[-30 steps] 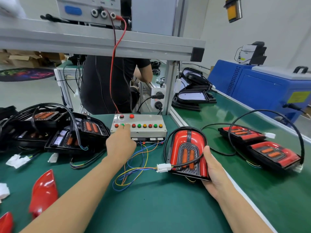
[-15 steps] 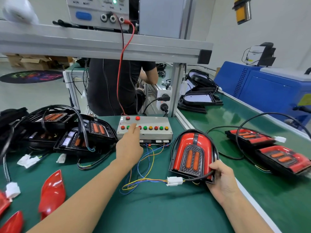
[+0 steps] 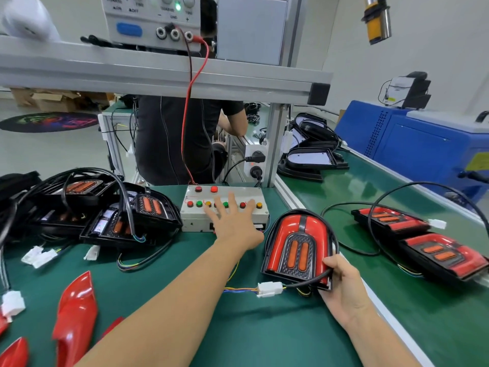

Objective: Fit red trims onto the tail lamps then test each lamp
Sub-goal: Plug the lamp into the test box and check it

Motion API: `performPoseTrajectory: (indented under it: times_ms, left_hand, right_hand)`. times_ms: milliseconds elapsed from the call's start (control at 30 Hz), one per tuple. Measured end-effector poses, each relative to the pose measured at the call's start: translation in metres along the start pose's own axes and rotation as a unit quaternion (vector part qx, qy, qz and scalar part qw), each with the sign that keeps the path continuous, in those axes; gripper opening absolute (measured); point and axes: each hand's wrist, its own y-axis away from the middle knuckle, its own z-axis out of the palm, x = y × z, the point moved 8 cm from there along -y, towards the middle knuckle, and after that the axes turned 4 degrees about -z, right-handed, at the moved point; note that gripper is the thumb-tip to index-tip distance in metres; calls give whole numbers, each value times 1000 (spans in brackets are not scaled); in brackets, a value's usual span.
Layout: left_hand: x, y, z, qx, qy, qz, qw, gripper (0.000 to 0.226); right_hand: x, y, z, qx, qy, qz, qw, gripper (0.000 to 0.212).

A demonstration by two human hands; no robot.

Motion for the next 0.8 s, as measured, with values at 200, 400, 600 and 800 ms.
performPoseTrajectory:
  times_ms: [200,400,600,800]
  left_hand:
    - [-2,-1,2,-3,2,-37,999,92]
    - [-5,-2,3,-26,26,-41,998,97]
    - [-2,-2,3,-32,40,-29,998,91]
    - [-1,1,2,-31,43,-31,998,89]
  right_hand:
    - [1,-1,0,-10,10,11,1000,19]
    - [2,-4,-1,-14,11,15,1000,24]
    - [2,-3,3,-33,1,13,999,40]
    - [1,-2,2,-25,3,13,1000,39]
